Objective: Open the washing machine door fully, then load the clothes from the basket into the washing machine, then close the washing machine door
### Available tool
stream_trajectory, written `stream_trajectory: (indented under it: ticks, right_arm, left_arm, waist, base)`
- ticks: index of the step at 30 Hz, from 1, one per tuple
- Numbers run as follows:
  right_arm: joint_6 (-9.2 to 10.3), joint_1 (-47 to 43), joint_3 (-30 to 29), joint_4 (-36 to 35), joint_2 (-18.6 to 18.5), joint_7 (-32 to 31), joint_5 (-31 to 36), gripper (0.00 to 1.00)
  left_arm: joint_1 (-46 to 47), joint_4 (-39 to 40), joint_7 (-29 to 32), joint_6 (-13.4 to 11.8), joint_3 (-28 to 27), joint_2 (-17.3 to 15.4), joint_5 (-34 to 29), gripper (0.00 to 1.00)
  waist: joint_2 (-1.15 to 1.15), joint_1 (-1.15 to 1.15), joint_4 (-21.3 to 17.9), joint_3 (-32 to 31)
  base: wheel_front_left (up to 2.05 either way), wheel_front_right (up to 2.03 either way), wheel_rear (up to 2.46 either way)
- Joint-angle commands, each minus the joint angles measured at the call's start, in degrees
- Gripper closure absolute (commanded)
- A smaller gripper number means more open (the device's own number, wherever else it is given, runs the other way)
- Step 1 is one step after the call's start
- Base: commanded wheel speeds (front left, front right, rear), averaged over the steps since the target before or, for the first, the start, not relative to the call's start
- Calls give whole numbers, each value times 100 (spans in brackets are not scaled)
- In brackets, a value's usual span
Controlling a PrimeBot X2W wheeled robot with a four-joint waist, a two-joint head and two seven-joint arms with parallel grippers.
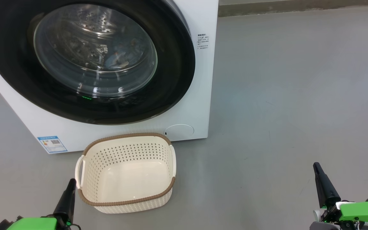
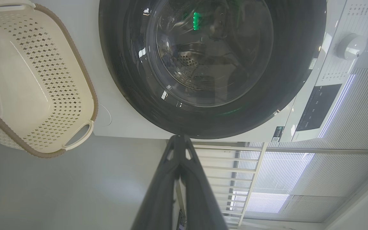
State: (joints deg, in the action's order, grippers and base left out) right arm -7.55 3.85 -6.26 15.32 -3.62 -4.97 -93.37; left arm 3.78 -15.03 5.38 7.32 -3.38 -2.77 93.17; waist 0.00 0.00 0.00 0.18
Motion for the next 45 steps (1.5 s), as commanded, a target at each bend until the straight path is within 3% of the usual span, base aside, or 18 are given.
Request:
stream_trajectory:
  ticks: [1, 45]
  right_arm:
    - [6, 221, 112, -138, -26, -40, 5, 100]
    - [6, 226, 49, -134, 18, -91, 58, 100]
  left_arm:
    - [231, 103, 22, 16, -203, -92, -8, 100]
    - [235, 101, 63, 17, -255, -56, -52, 100]
  waist:
    - [0, 0, 0, 0]
    - [0, 0, 0, 0]
  base:
    - [0, 0, 0]
    - [0, 0, 0]
